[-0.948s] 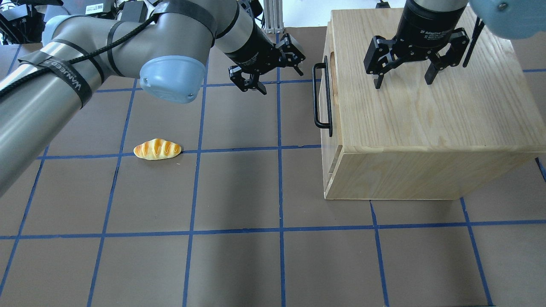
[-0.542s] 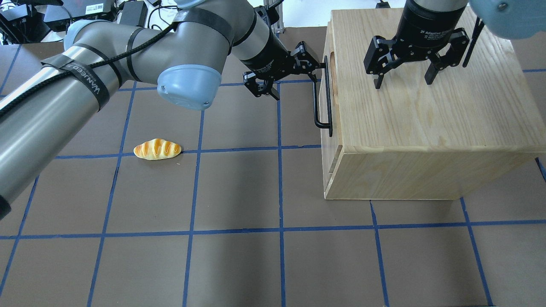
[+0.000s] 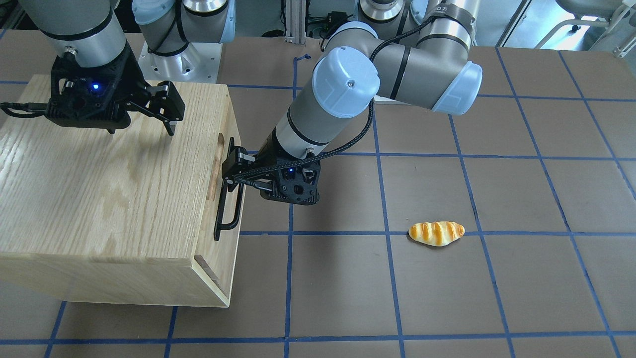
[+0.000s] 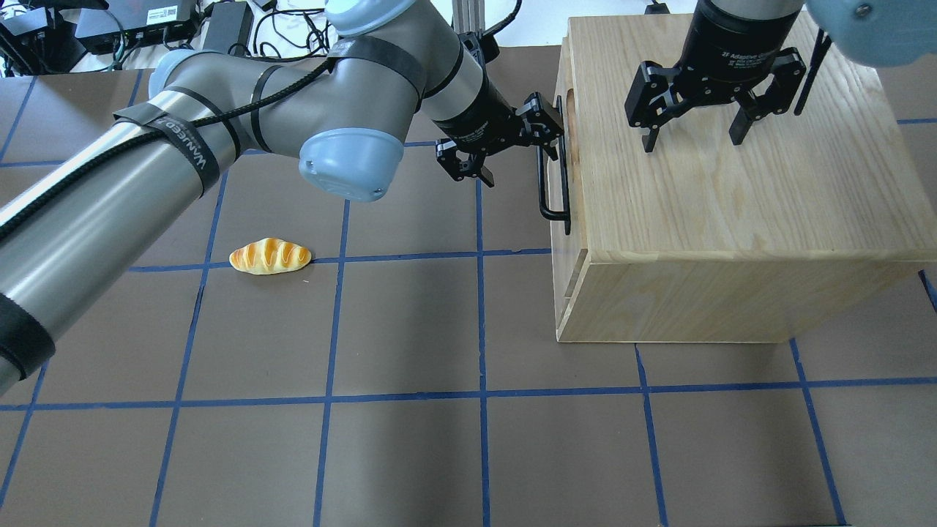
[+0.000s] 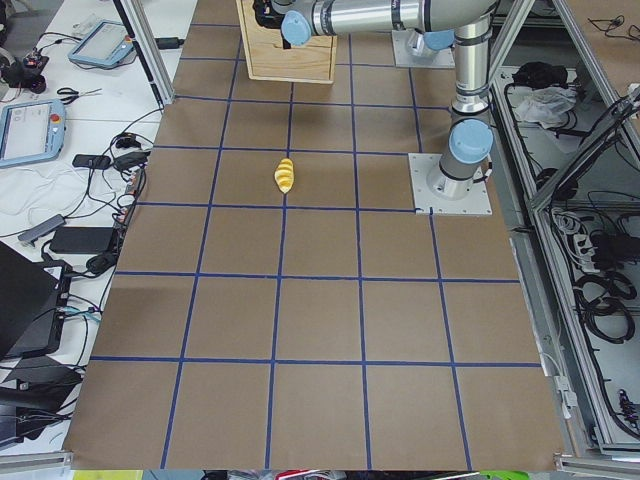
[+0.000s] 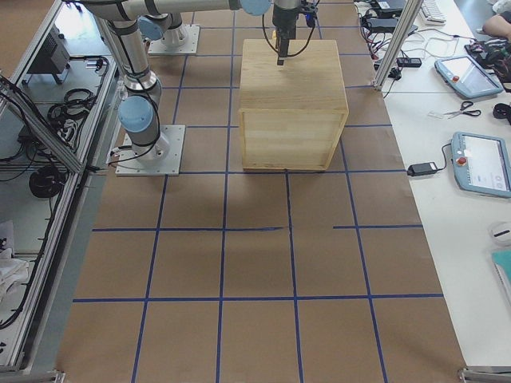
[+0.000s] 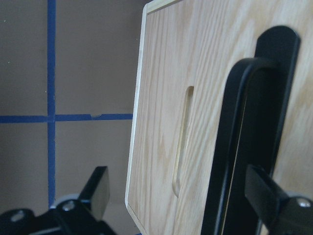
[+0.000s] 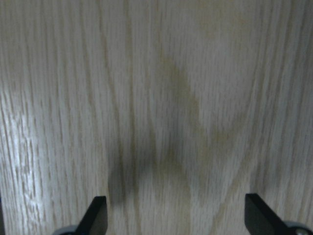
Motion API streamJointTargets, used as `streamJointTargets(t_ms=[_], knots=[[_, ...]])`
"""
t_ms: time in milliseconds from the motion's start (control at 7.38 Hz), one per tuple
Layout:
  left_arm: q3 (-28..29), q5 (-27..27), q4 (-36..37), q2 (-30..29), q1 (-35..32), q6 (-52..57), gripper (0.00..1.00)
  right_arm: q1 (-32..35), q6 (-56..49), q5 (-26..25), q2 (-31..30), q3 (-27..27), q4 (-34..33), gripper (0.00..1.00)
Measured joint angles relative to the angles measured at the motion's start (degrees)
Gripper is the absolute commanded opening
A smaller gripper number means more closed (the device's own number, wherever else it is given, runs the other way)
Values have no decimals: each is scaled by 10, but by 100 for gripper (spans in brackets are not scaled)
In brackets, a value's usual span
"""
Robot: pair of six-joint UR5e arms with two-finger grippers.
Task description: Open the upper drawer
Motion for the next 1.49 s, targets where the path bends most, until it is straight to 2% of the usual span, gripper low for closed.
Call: streamJointTargets(t_ms=[812, 1490], knots=[[1, 9, -1, -7, -2, 44, 100, 0, 0, 0, 0, 0, 0, 100], [-3, 44, -4, -5, 9, 77, 100, 0, 0, 0, 0, 0, 0, 100]])
